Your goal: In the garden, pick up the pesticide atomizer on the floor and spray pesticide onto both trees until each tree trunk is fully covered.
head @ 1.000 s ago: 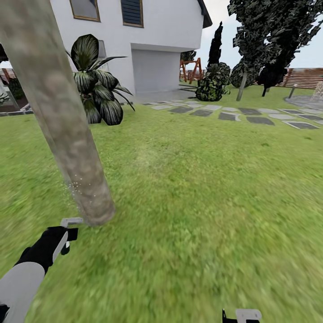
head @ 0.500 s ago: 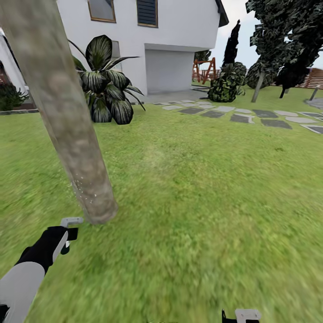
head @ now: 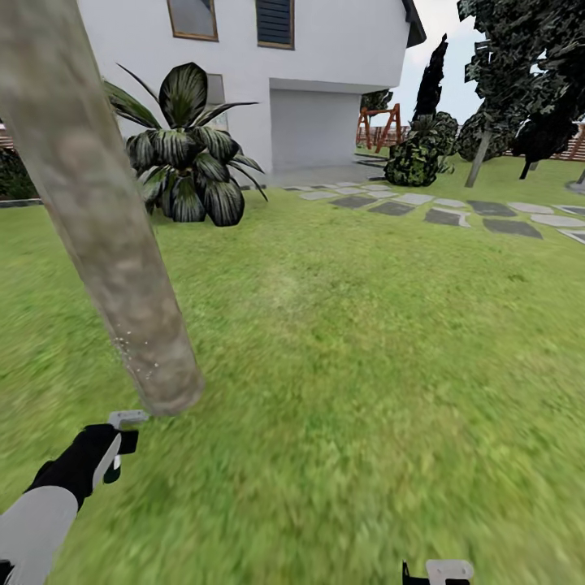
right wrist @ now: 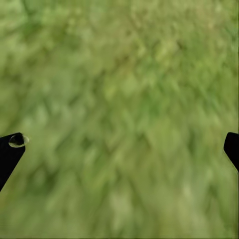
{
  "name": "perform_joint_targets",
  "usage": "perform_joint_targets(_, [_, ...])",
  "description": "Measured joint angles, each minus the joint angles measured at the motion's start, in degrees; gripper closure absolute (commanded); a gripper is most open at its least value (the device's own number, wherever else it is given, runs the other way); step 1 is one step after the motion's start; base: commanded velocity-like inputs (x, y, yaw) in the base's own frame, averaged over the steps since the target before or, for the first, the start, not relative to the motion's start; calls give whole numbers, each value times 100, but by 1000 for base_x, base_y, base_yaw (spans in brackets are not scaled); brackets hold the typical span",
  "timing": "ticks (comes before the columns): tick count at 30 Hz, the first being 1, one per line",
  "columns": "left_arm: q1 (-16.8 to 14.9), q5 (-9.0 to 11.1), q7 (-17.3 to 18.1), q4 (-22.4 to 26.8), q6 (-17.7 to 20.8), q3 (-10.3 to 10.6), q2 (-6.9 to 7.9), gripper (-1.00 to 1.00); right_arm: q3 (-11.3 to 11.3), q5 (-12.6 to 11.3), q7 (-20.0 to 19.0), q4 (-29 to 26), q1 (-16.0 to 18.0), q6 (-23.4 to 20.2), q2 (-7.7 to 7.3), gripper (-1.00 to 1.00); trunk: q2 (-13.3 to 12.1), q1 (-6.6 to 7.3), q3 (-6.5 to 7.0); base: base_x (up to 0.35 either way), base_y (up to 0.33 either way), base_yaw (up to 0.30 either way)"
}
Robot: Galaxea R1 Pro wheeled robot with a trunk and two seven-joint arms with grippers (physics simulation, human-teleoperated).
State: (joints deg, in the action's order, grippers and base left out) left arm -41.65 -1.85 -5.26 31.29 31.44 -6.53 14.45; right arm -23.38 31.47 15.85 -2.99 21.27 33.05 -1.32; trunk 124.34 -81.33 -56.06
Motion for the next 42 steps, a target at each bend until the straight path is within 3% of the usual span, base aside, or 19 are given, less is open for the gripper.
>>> perform_joint_targets(3, [9,47,-24,-276,-26,-11,-16,100,0,0,-3,0,0,0,0,-100,0,0,0,246,-172,0])
perform_joint_targets(7, [33,60,-35,-701,-629,-16,-25,100,0,0,-3,0,0,0,7,-100,0,0,0,267,-159,0])
perform_joint_targets(17, [43,55,-39,-1059,-1013,-23,-29,100,0,0,-3,0,0,0,27,-100,0,0,0,285,-120,206])
perform_joint_targets(30, [44,71,-45,-1055,-1060,-40,-101,100,0,0,-3,1,0,0,26,-100,0,0,0,111,-256,86])
perform_joint_targets(42, [44,65,-44,-1055,-1058,-42,-104,100,0,0,-3,0,0,0,23,-100,0,0,0,110,-264,235])
